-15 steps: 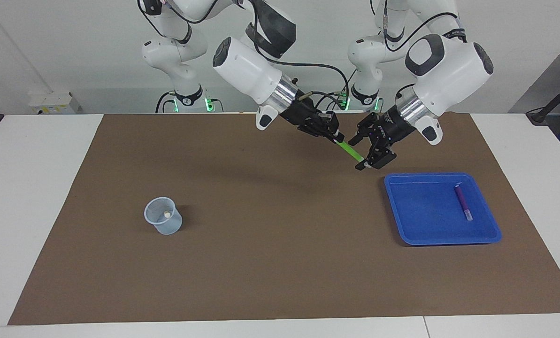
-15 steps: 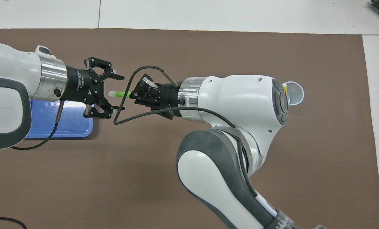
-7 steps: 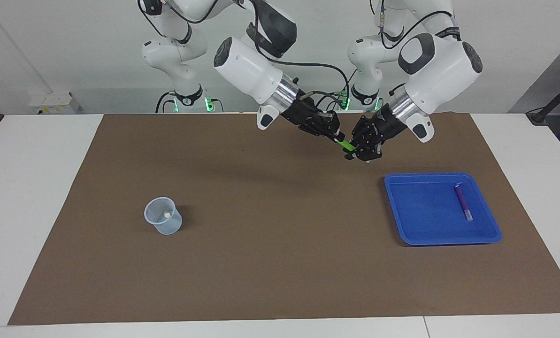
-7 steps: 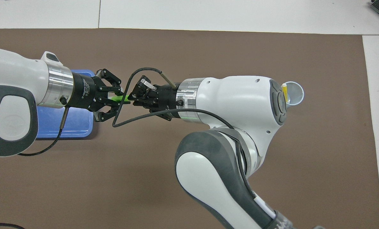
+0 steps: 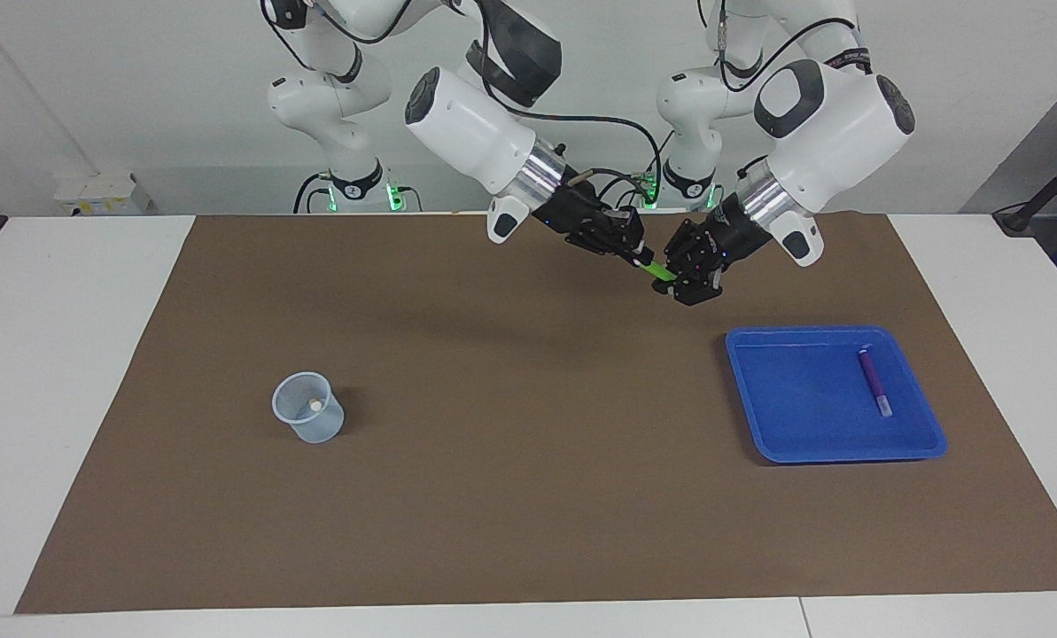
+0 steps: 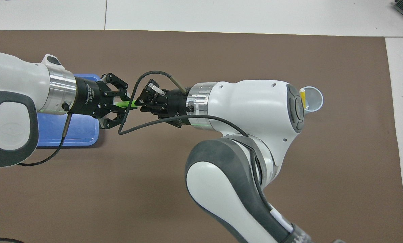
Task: Right arm passes pens to left for tray arrangement
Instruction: 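Close the left gripper on the green pen held by the right gripper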
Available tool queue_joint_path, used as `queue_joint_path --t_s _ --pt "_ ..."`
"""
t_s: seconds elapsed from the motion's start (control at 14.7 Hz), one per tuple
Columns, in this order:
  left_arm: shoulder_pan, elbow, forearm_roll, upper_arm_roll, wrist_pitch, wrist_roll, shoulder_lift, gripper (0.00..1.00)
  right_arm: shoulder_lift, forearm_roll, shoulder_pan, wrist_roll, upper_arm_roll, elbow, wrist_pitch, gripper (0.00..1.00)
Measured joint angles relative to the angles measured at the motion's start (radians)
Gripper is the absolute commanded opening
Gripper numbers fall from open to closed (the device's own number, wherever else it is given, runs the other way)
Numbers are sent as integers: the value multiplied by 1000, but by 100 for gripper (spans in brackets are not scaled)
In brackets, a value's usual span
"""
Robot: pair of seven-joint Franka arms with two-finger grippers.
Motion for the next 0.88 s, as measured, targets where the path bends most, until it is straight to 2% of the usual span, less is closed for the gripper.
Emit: queue_joint_path --t_s 0.34,0.61,0.88 --pt "40 0 -3 1 -35 105 -1 0 11 1 9 0 7 14 13 0" --pt "44 -1 58 -3 -40 146 -2 0 28 2 13 0 16 25 16 0" --pt "52 -6 63 -4 -42 175 -6 0 35 2 14 -1 21 30 17 0"
